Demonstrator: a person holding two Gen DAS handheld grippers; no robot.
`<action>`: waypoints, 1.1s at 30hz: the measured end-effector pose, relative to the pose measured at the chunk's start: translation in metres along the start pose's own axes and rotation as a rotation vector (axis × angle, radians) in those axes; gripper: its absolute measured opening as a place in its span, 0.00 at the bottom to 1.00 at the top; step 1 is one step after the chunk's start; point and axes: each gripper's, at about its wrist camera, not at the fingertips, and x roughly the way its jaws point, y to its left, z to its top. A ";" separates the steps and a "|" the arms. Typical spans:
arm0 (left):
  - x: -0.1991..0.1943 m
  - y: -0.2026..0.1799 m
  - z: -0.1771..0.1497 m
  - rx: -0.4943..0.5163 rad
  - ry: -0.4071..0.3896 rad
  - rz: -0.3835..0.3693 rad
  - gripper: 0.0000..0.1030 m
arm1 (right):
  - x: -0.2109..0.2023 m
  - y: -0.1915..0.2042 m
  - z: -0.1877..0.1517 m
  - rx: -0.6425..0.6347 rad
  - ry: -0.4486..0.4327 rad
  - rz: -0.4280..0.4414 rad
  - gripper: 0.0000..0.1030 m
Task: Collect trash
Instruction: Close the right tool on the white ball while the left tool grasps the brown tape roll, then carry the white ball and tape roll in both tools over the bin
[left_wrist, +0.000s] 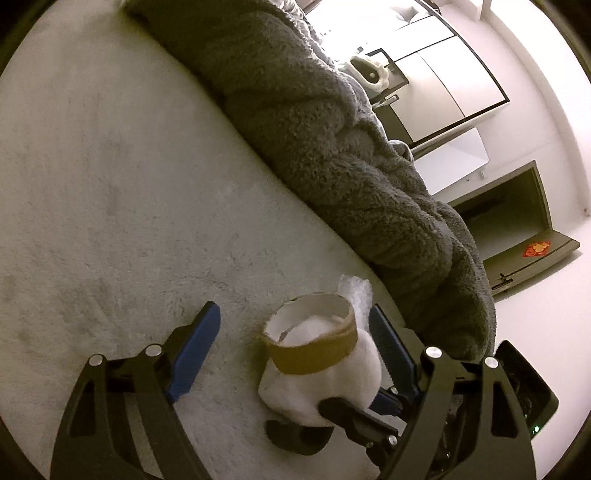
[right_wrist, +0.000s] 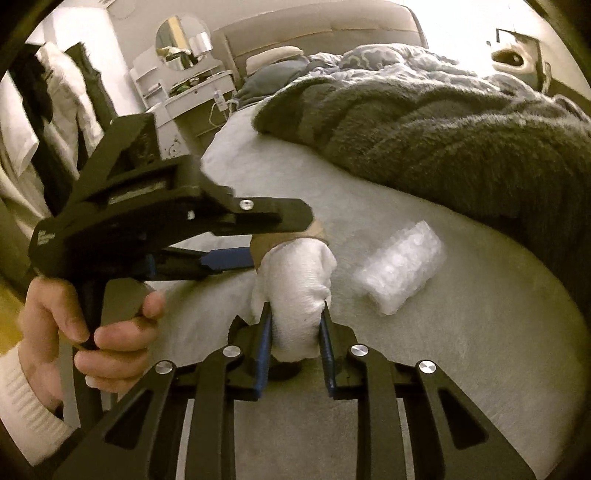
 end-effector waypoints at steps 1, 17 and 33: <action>0.001 0.000 0.000 -0.004 0.000 -0.003 0.82 | -0.001 0.002 0.000 -0.009 -0.001 -0.003 0.22; -0.008 -0.014 -0.001 0.035 -0.030 -0.035 0.50 | -0.008 0.020 0.005 -0.067 -0.025 -0.006 0.20; -0.077 -0.010 0.000 0.118 -0.166 0.100 0.49 | -0.013 0.033 0.015 -0.034 -0.050 0.041 0.19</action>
